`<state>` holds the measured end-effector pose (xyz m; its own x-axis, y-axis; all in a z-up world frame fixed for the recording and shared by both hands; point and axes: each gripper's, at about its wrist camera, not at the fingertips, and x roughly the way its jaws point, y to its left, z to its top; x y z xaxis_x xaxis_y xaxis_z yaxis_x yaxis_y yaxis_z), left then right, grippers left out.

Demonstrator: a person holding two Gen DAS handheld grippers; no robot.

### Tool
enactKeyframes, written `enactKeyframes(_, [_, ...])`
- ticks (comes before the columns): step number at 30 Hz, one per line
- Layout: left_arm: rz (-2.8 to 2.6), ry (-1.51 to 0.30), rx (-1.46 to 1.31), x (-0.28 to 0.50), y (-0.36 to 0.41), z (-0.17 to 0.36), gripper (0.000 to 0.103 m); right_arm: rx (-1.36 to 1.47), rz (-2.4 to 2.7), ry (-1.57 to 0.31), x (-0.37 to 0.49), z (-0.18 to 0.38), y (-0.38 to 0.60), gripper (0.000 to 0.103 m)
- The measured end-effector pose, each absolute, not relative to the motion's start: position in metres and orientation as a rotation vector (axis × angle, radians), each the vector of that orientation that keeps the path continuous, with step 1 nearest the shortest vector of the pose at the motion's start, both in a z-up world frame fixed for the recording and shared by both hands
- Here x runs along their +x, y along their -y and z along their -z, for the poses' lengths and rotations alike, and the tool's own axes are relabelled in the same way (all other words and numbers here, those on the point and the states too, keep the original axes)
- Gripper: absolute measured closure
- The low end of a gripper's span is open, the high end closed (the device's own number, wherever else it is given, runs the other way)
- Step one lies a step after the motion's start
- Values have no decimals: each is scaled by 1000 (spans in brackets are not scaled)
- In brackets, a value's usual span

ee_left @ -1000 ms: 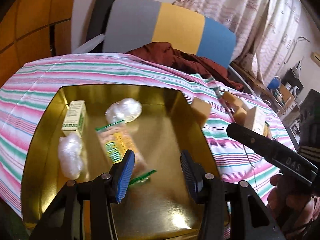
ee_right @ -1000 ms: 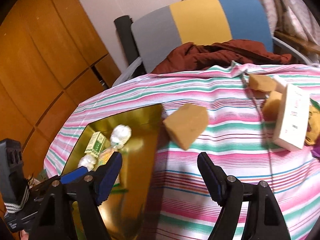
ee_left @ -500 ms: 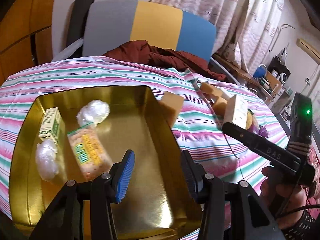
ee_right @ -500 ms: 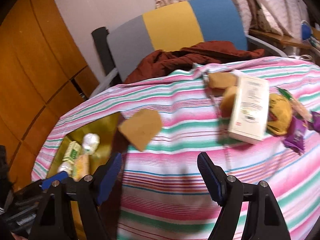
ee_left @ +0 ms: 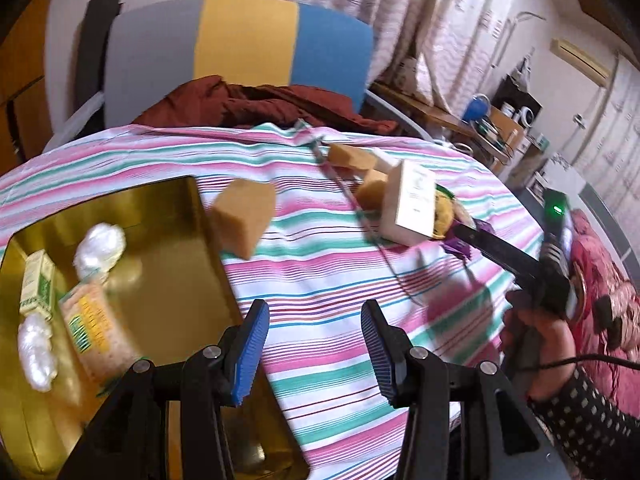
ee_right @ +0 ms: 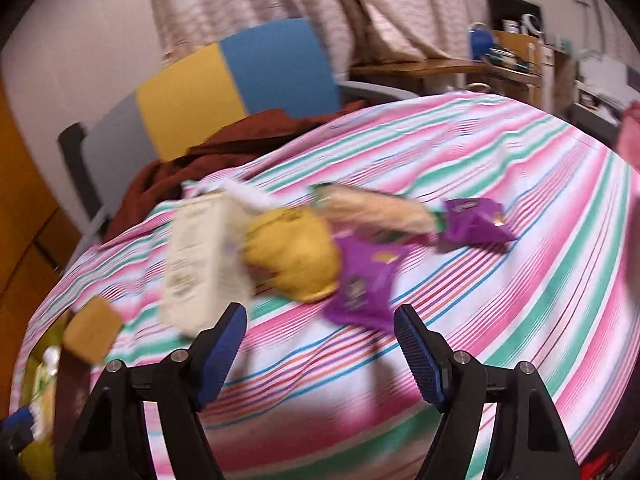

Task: Organize objects
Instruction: 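Grasp the white printed box with the left tool while the right tool grasps a purple snack packet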

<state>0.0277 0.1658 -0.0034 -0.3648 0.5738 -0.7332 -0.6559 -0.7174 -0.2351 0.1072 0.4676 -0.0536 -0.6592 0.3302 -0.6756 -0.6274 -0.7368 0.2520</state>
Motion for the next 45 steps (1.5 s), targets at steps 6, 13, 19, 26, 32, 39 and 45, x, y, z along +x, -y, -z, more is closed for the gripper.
enactKeyframes(6, [-2069, -207, -1067, 33, -193, 4, 55, -872, -2318, -626, 89, 69, -500, 39])
enactKeyframes(13, [-2004, -243, -1088, 30, -224, 8, 55, -906, -2330, -614, 83, 82, -501, 60])
enactKeyframes(19, [-1959, -309, -1057, 28, -268, 12, 37, -841, -2319, -621, 94, 82, -497, 64])
enactKeyframes(26, [-1906, -326, -1083, 9, -330, 27, 33, -771, -2301, -653, 104, 81, -497, 64])
enactKeyframes(32, [-1905, -395, -1060, -3, -373, 39, 33, -764, -2301, -661, 103, 83, -498, 64])
enactKeyframes(39, [-1992, -430, -1043, -19, -392, 59, 40, -757, -2303, -648, 103, 85, -497, 64])
enactKeyframes(45, [-2023, -363, -1022, -21, -382, 63, 51, -750, -2305, -643, 104, 86, -497, 64])
